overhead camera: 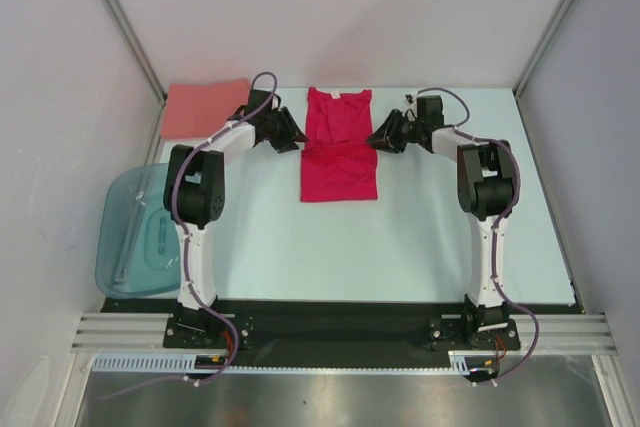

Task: Fold and stack the t-shirts
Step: Fold the tshirt

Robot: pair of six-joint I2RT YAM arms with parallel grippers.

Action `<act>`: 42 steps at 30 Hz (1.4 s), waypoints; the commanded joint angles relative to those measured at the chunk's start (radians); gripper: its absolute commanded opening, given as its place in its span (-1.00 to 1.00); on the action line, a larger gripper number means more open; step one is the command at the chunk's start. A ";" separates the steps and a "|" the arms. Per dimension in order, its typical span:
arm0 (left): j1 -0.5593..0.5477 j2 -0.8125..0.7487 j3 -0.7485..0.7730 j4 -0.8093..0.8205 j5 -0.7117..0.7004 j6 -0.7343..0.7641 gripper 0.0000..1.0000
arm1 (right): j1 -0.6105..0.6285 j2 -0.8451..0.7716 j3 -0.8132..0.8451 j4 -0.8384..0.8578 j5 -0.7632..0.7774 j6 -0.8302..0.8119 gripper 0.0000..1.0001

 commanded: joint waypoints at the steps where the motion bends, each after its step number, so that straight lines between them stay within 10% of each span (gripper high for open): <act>1: 0.014 -0.015 0.150 -0.171 -0.141 0.168 -0.06 | -0.061 0.042 0.180 -0.115 0.008 -0.162 -0.22; 13: -0.136 -0.314 -0.285 0.152 -0.135 0.132 -0.11 | 0.050 -0.266 -0.195 -0.054 0.155 -0.188 -0.02; 26: -0.138 0.048 -0.022 0.324 0.025 0.069 -0.14 | 0.061 0.055 -0.085 0.314 0.015 0.019 -0.80; 38: -0.028 0.128 0.130 0.143 0.080 0.052 0.02 | -0.078 0.124 0.138 0.015 0.032 -0.102 -0.67; 42: -0.034 -0.051 -0.047 0.152 0.065 0.075 0.07 | -0.087 -0.023 0.054 -0.118 0.118 -0.212 -0.40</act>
